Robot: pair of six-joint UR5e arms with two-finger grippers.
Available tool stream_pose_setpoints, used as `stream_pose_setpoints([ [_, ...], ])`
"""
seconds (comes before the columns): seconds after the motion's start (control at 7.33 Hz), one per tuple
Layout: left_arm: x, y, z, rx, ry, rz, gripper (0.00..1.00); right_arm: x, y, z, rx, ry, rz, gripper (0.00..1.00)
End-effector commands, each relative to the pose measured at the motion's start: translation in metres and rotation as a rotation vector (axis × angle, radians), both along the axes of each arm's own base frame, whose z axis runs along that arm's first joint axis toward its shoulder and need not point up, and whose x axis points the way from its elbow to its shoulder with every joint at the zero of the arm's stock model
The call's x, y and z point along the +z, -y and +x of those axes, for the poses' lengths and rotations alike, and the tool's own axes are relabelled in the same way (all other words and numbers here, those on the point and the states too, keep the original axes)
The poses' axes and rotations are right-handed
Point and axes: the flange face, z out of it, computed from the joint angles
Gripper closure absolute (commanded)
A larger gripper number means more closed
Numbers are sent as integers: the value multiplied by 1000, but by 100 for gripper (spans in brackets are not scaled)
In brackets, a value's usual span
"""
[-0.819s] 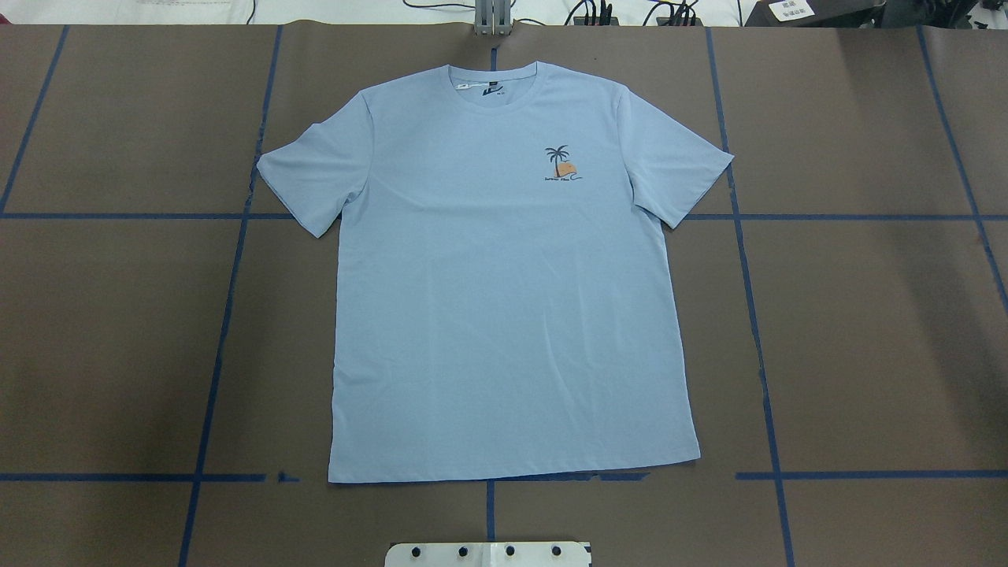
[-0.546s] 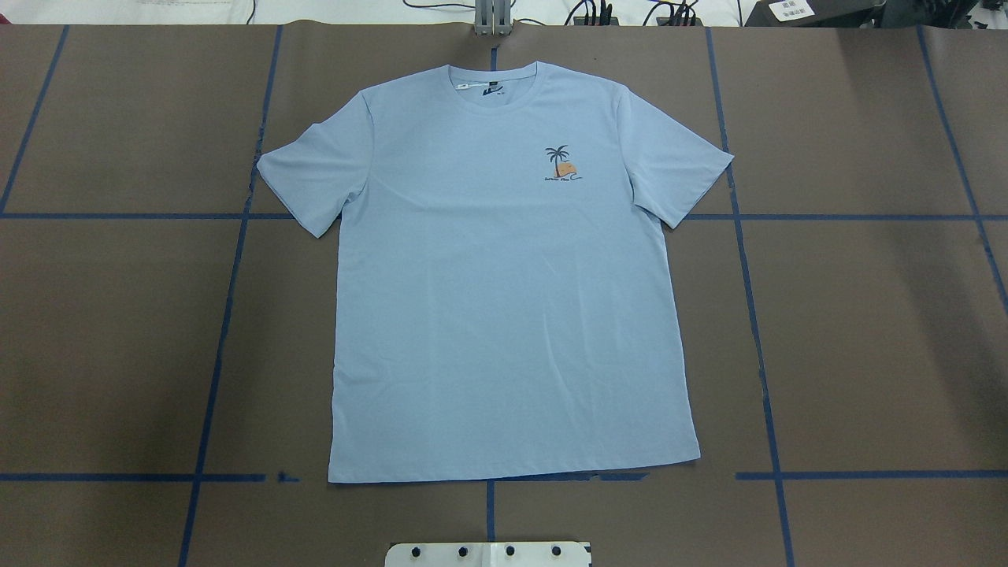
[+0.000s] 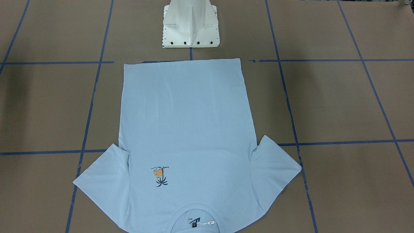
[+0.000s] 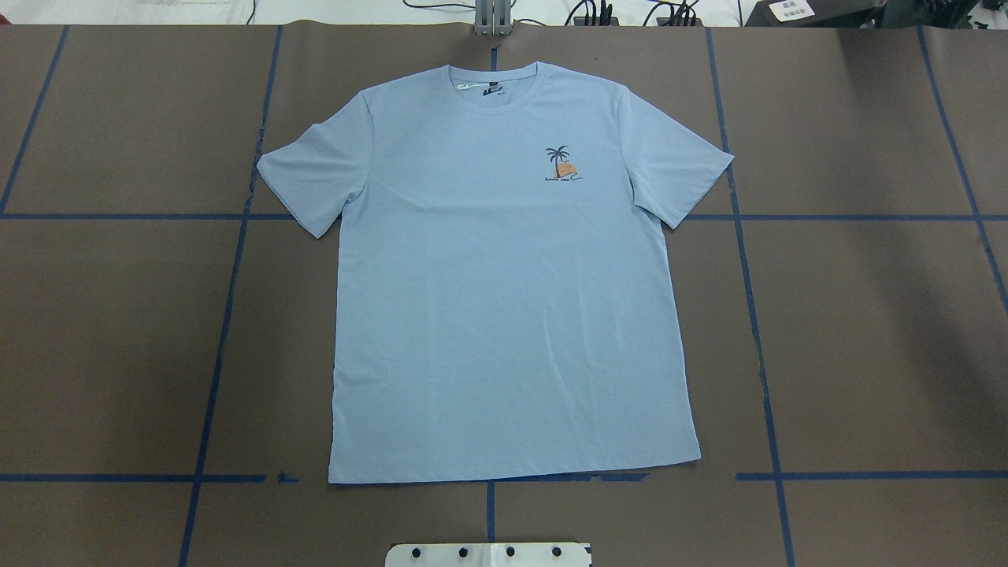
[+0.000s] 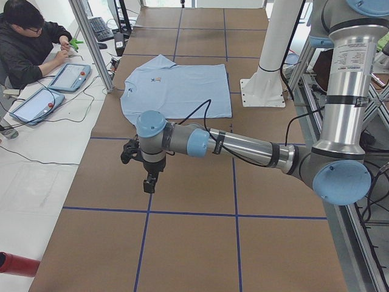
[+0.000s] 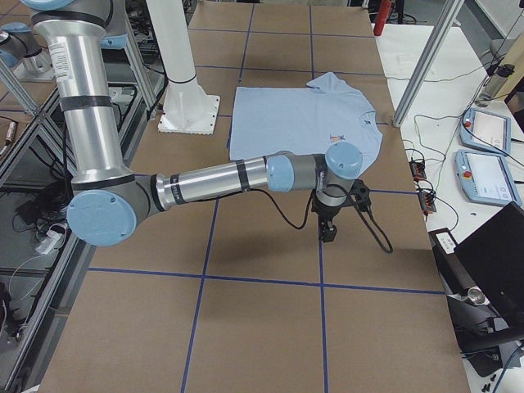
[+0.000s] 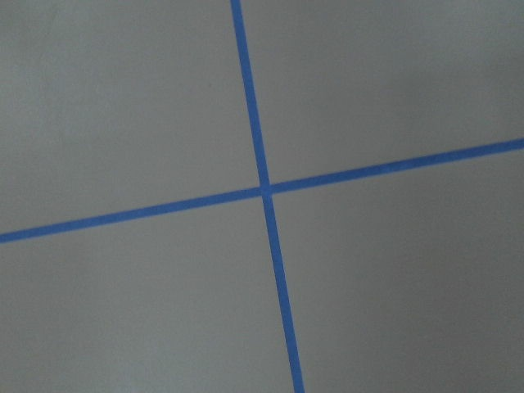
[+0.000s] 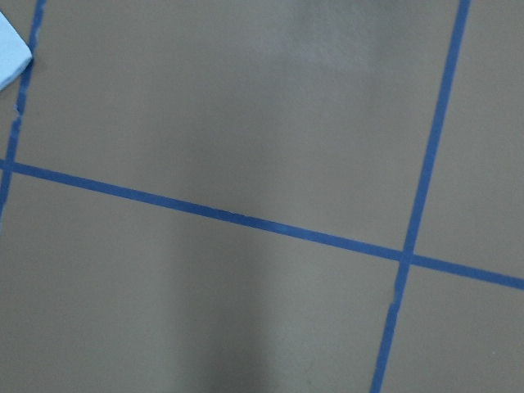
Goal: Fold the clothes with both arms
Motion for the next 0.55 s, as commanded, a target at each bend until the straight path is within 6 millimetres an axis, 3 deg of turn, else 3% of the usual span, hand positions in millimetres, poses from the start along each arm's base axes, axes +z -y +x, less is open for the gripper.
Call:
stream_pose_setpoints([
  [0.0, -29, 23, 12, 14, -14, 152, 0, -49, 49, -78, -92, 21, 111, 0],
  [0.14, -16, 24, 13, 8, -15, 142, 0, -34, 62, -110, -86, 43, 158, 0],
  [0.27, -18, 32, 15, 4, -19, 187, 0, -21, 80, -150, -27, 78, 134, 0],
  [0.41, -2, 37, 15, 8, -26, 233, 0, -28, 91, -201, 18, 116, 115, 0],
])
